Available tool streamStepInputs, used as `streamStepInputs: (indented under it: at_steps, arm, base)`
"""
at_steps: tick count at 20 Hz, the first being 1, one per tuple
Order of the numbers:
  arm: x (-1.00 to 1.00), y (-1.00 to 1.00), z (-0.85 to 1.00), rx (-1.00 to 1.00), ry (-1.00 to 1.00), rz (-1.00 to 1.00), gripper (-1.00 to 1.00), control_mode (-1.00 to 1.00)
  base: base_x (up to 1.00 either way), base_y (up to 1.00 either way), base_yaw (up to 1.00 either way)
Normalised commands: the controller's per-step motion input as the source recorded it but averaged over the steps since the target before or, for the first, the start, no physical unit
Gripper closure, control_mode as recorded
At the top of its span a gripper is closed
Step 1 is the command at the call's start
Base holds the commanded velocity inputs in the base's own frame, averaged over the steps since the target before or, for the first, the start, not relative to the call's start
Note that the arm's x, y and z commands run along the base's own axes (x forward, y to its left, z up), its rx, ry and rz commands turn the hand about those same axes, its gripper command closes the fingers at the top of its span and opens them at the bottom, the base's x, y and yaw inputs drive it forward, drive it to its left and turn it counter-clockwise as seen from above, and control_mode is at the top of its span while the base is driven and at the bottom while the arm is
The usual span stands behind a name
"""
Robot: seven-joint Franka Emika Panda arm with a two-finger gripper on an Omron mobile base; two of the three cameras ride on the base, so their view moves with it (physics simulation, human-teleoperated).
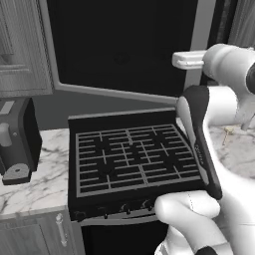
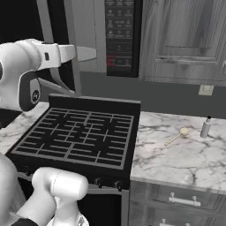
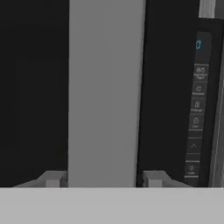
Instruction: Open the microwave door.
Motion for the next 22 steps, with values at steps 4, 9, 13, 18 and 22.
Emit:
streamStepInputs:
  at_steps: [4,9,13,18,22]
  arm:
    - [-1.00,0.13,0.45,-0.06,-0.03,-0.04,-1.00,-1.00]
    - [-1.00,-0.62,0.00,0.01,-0.15,0.00,-1.00,-1.00]
    - [-1.00,-1.00,-0.01,0.10,-0.12,0.00,-1.00,-1.00]
    - [-0.86,-1.00,0.27,0.22,-0.10,0.03,-1.00,-1.00]
    - [-0.03,-0.94,-0.01,0.58,0.31,0.13,-1.00,-1.00]
  base:
    - [0.00,0.00,0.00]
    - [0.00,0.00,0.00]
    - [0.00,0.00,0.00]
    - [0.00,0.00,0.00]
    - [0.00,0.00,0.00]
